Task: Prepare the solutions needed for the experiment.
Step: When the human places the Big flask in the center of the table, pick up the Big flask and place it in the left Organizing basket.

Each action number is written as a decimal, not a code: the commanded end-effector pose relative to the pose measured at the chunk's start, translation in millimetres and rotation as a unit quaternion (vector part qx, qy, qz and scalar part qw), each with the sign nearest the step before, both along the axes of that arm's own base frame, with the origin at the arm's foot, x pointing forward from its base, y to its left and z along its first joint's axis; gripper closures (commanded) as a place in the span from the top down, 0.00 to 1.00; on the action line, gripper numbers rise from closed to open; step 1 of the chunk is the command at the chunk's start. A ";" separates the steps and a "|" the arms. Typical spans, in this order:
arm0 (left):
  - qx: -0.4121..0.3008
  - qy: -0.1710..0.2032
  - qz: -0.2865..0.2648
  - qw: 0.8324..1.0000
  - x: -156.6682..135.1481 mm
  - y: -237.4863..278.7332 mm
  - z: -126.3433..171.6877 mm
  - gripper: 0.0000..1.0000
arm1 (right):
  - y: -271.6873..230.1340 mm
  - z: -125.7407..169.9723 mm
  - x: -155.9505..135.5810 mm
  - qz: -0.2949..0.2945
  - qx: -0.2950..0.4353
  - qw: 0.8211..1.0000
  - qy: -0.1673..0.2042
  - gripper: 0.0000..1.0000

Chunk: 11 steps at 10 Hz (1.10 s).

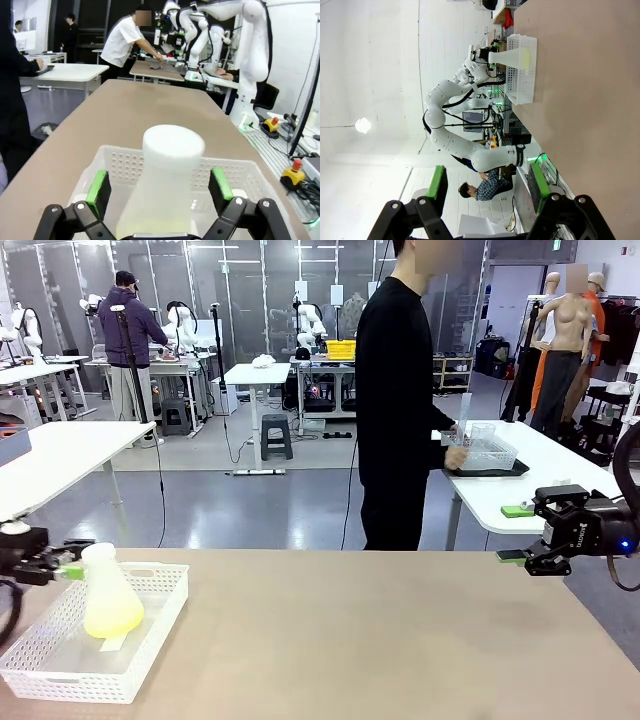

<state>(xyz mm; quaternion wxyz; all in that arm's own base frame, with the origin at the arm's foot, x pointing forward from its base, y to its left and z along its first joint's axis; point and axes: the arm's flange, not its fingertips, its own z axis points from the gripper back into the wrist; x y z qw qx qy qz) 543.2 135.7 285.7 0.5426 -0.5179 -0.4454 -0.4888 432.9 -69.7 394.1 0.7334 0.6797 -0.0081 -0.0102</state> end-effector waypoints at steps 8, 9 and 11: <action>-0.022 0.120 0.032 0.992 -35.3 33.9 74.7 1.00 | 0.4 -0.1 -1.2 0.002 0.002 1.000 -0.007 0.81; -0.022 0.120 0.032 0.992 -35.3 33.9 74.7 1.00 | 0.4 -0.1 -1.2 0.002 0.002 1.000 -0.007 0.81; -0.022 0.120 0.032 0.992 -35.3 33.9 74.7 1.00 | 0.4 -0.1 -1.2 0.002 0.002 1.000 -0.007 0.81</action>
